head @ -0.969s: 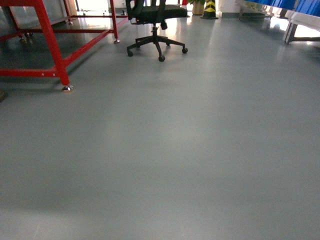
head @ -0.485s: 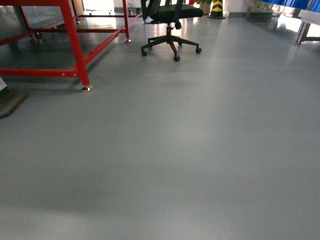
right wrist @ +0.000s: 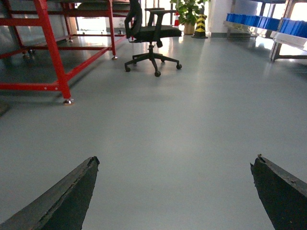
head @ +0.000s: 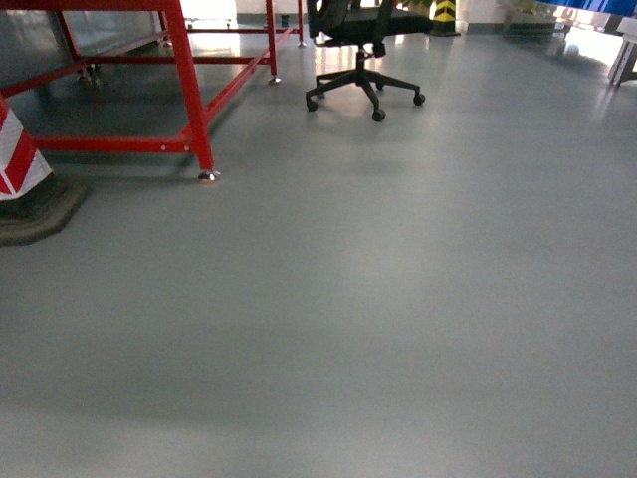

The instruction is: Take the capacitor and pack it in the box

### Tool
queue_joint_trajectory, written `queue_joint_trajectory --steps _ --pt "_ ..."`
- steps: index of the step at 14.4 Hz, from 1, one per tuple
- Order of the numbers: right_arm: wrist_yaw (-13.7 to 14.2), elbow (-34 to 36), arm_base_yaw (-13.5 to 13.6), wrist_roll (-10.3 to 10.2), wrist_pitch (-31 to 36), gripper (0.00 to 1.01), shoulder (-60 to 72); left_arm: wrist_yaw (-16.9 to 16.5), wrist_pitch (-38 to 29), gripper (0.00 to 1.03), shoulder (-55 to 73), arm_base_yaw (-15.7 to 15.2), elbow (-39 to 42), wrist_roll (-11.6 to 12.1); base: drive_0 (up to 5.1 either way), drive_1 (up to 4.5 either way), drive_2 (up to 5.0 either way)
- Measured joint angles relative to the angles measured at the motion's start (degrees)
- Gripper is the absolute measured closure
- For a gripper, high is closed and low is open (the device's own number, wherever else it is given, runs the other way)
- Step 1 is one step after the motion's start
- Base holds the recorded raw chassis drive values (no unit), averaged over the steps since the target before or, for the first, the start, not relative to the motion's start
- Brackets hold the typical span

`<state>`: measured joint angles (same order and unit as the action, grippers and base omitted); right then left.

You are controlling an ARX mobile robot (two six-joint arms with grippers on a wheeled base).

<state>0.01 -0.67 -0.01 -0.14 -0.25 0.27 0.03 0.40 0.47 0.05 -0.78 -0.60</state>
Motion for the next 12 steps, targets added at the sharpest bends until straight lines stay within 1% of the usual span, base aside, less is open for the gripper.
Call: queue_joint_trajectory --steps 12 --pt "-0.02 0.00 0.00 0.00 0.20 0.03 0.00 -0.02 -0.04 0.59 0.00 0.00 0.00 0.00 -5.0 2.43 2.4"
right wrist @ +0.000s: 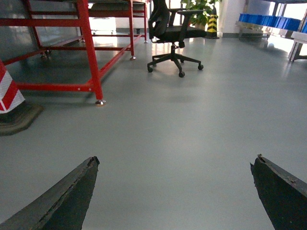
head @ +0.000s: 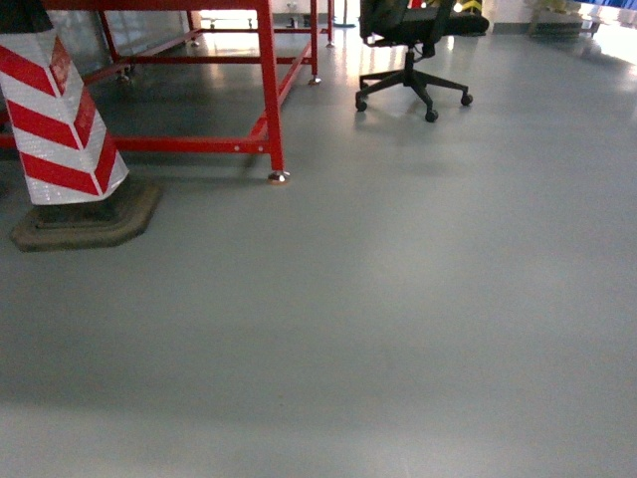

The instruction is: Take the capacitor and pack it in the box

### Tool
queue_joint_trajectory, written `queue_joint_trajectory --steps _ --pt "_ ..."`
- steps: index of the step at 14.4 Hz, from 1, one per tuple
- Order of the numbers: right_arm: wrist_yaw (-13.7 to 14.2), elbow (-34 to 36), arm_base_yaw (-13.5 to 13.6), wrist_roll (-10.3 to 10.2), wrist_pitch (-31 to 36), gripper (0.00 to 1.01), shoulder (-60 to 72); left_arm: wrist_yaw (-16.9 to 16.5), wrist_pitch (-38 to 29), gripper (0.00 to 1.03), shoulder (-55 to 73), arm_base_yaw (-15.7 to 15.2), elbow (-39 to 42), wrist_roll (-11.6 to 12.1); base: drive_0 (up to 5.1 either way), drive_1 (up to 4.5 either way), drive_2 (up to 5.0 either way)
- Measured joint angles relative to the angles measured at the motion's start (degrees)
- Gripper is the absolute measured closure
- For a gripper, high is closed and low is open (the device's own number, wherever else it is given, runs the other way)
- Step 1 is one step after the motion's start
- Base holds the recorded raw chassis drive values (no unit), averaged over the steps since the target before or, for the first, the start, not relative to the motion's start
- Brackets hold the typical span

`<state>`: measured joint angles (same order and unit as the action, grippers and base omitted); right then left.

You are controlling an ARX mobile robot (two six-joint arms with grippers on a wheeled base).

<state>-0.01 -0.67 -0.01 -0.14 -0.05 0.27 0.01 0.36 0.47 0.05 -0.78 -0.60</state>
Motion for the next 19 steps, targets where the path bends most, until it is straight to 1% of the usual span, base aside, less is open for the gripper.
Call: queue_joint_trajectory --steps 19 --pt "0.00 0.00 0.00 0.00 -0.24 0.03 0.00 -0.04 0.04 0.59 0.00 0.00 0.00 0.00 -5.1 2.39 2.4"
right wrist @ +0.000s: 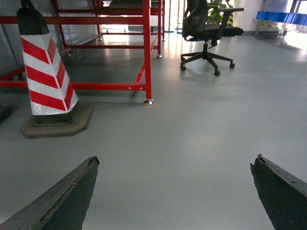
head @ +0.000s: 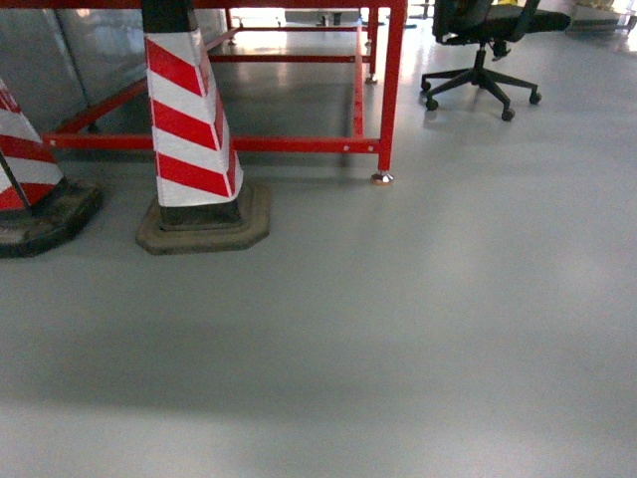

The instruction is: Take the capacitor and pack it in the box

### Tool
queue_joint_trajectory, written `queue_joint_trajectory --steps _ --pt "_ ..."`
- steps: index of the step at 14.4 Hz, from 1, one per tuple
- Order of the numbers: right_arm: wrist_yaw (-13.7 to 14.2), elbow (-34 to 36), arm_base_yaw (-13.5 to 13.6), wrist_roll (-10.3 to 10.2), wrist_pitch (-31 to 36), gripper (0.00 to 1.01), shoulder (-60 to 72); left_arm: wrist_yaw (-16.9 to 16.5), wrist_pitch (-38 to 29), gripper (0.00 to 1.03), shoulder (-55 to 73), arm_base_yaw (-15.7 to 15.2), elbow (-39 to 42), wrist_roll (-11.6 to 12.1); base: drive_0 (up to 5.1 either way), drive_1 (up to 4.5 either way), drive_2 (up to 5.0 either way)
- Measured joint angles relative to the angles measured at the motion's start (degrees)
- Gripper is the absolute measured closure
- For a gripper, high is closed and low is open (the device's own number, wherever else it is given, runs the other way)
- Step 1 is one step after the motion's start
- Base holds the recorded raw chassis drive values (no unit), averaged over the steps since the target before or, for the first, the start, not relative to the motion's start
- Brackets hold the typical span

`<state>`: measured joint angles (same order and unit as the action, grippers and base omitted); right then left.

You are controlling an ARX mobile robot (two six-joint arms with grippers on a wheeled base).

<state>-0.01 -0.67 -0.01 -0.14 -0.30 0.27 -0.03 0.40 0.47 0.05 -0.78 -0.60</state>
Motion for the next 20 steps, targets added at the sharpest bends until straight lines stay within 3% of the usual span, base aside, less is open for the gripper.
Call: queue_joint_trajectory --steps 14,18,20 --pt "-0.02 0.00 0.00 0.00 -0.13 0.03 0.00 0.28 -0.09 0.59 0.00 0.00 0.00 0.00 -5.1 2.40 2.4" --pt "-0.13 0.00 0.00 0.00 0.00 0.03 0.00 0.20 -0.04 0.59 0.00 0.00 0.00 0.00 0.0 0.00 0.0" --pt "-0.11 0.00 0.00 0.00 0.02 0.03 0.00 0.20 -0.13 0.59 0.00 0.00 0.00 0.00 0.0 4.34 -4.3"
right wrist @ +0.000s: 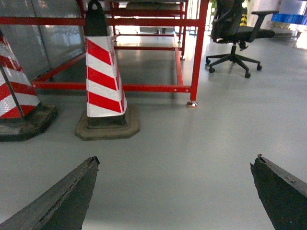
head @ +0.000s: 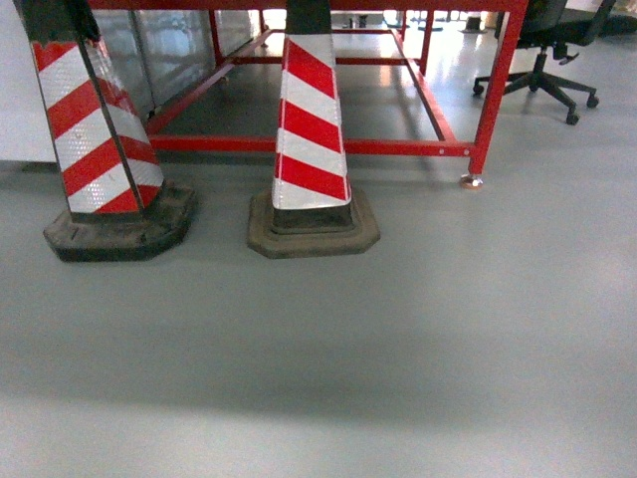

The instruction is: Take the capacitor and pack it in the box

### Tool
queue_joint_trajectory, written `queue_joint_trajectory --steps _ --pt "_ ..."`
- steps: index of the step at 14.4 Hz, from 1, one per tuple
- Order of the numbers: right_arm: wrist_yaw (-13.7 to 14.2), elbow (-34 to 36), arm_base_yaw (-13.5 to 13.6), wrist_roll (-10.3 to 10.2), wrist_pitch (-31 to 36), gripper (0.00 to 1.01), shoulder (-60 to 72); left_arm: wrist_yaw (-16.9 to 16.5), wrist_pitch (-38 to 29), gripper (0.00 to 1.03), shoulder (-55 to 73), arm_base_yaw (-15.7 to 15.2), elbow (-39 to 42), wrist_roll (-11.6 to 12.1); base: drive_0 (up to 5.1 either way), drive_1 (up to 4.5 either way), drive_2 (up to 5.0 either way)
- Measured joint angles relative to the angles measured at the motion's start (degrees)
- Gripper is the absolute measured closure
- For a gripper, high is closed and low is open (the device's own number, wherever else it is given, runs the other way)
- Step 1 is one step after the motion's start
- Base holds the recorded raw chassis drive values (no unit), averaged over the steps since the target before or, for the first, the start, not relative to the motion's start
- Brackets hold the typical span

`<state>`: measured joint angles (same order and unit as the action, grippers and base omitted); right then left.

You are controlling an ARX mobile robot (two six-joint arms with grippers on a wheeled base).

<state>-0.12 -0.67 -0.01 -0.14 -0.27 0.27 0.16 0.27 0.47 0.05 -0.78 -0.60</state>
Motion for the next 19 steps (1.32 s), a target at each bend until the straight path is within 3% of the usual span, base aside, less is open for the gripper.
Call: queue_joint_trajectory --steps 19 --pt "0.07 0.00 0.00 0.00 -0.02 0.03 0.00 -0.04 0.22 0.59 0.00 0.00 0.00 0.00 0.0 4.26 -4.2"
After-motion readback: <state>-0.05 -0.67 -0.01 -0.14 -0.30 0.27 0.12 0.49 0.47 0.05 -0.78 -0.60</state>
